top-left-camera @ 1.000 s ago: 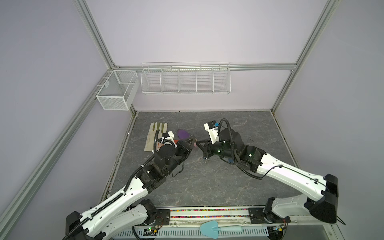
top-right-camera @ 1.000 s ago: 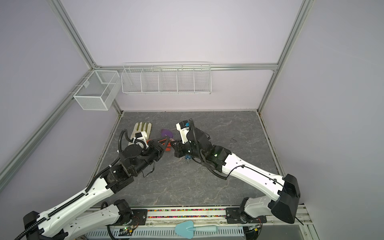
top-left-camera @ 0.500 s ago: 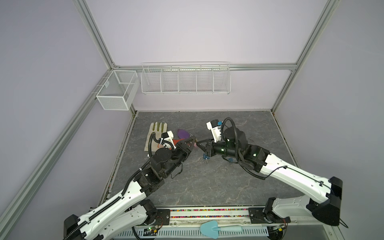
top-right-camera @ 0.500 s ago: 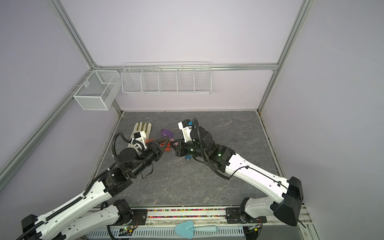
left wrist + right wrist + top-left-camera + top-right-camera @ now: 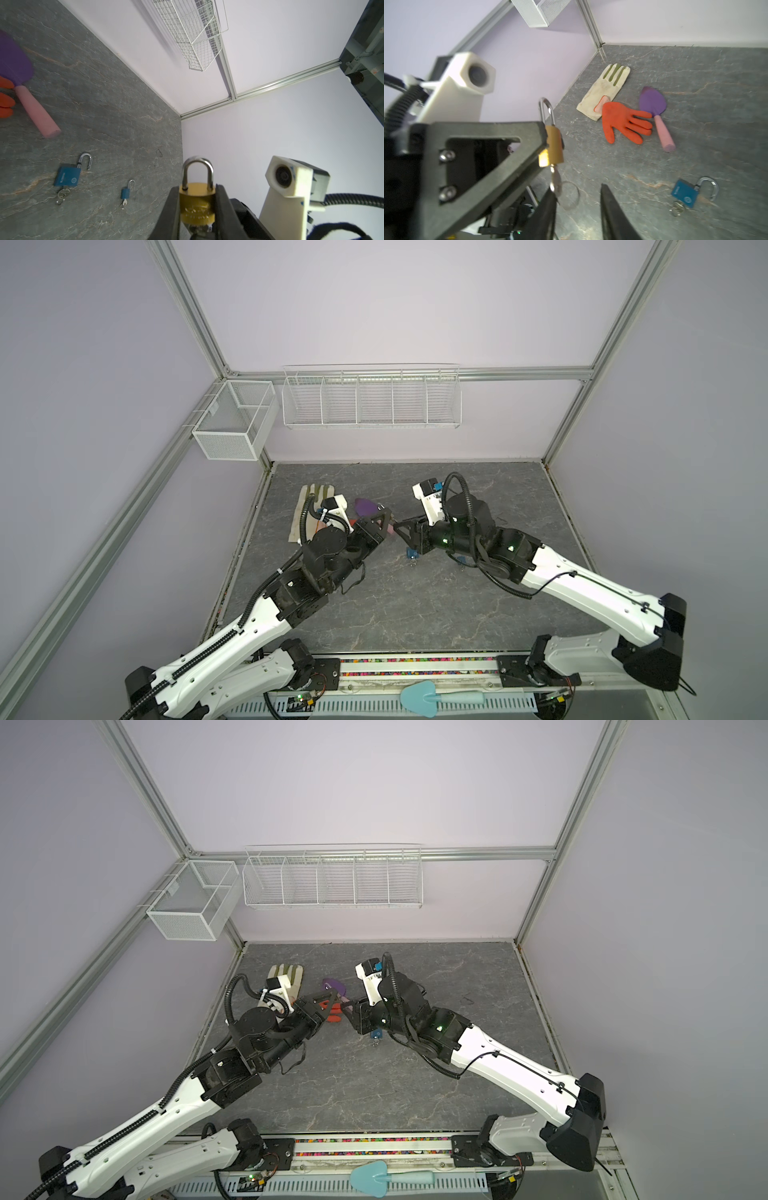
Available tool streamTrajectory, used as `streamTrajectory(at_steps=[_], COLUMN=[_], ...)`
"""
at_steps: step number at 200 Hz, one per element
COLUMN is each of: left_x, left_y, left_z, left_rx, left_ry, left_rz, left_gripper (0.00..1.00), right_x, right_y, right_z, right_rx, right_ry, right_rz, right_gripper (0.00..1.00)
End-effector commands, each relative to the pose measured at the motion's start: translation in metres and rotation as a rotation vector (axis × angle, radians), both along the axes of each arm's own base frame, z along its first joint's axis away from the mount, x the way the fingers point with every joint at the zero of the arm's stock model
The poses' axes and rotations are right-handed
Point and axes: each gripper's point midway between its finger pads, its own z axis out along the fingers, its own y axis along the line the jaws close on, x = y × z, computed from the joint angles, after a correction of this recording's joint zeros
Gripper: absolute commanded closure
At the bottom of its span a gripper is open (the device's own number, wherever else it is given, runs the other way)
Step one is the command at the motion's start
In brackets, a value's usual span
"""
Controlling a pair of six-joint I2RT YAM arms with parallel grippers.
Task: Unlock with the key
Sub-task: 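Rotate the right gripper to turn the key while the left gripper holds the padlock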
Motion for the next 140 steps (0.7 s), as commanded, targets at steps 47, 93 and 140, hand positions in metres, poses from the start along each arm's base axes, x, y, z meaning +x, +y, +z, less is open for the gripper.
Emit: streamTrajectory(at_steps=[47, 93, 140], left_x=[-0.001, -0.008, -0.015], left_y=[0.039, 0.035, 0.019], left_z=[-0.014, -0.041, -0.063], left_rx=[0.377, 0.599, 0.711], left_ry=[-0.109, -0.226, -0.422], left_rz=[0.087, -0.007, -0.049], left_gripper=[1.00, 1.00, 1.00], right_x=[-0.003, 0.000, 0.002], right_y=[-0.039, -0.048, -0.042], right_z=[-0.013, -0.015, -0.014], right_rx=[-0.192, -0.291, -0.316], right_ry=[-0.038, 0.015, 0.088], right_rz=[-0.054, -0.079, -0.089], right_gripper=[0.31, 0.18, 0.14])
